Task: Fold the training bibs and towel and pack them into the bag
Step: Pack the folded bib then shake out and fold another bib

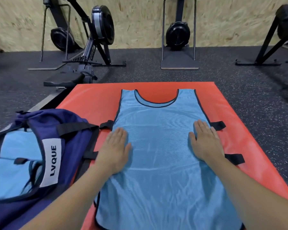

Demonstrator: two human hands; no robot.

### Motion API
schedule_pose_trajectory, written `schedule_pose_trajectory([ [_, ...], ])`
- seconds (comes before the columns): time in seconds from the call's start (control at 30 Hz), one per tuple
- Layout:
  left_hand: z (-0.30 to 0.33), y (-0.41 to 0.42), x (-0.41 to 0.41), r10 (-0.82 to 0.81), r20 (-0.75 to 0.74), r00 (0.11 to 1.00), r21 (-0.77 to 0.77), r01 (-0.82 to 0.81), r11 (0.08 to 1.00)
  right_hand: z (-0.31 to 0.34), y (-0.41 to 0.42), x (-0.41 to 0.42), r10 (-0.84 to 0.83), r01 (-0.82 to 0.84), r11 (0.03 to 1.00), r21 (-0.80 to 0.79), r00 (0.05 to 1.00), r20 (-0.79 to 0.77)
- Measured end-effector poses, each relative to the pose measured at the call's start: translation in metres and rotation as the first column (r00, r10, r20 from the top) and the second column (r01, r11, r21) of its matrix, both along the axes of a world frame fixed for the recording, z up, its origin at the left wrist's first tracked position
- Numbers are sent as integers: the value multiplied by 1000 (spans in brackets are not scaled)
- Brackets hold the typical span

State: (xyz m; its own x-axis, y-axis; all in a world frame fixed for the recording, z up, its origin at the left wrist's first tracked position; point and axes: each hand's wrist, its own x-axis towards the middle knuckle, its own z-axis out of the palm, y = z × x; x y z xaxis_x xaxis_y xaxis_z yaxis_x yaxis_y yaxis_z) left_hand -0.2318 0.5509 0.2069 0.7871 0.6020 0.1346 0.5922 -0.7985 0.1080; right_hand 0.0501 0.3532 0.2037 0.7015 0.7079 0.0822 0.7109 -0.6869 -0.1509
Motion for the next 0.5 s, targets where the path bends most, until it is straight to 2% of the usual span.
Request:
schedule_pose_trajectory([
  [0.03, 2, -18, 3, -55, 19, 998, -1, 55, 998, 3, -1, -1, -11, 11, 1000, -5, 1000, -10],
  [0.1, -2, -57, 8, -162, 85, 983, 19, 161, 987, 11, 1, -8, -5, 1, 999, 32, 995, 102],
  [0.17, -10, -86, 5, -225, 88, 970, 15, 224, 974, 22, 3, -38, 79, -99, 989, 110, 982, 170],
  [0.2, -12, -93, 0, -230, 91, 969, 11, 230, 973, 21, 5, -62, 160, -184, 971, 153, 975, 157],
  [0.27, -21, -95, -13, -203, 102, 974, -4, 204, 979, 10, 1, -119, 350, -353, 927, 126, 936, 50],
  [0.33, -24, -88, -30, -159, 104, 982, -5, 160, 987, -4, -16, -155, 429, -426, 900, 93, 903, -14],
  [0.4, -26, -77, -51, -128, 83, 988, 2, 128, 992, -12, -38, -154, 392, -391, 917, 75, 920, 8],
  [0.5, -24, -62, -90, -105, 54, 993, 8, 104, 995, -8, -76, -126, 246, -246, 967, 72, 969, 7],
])
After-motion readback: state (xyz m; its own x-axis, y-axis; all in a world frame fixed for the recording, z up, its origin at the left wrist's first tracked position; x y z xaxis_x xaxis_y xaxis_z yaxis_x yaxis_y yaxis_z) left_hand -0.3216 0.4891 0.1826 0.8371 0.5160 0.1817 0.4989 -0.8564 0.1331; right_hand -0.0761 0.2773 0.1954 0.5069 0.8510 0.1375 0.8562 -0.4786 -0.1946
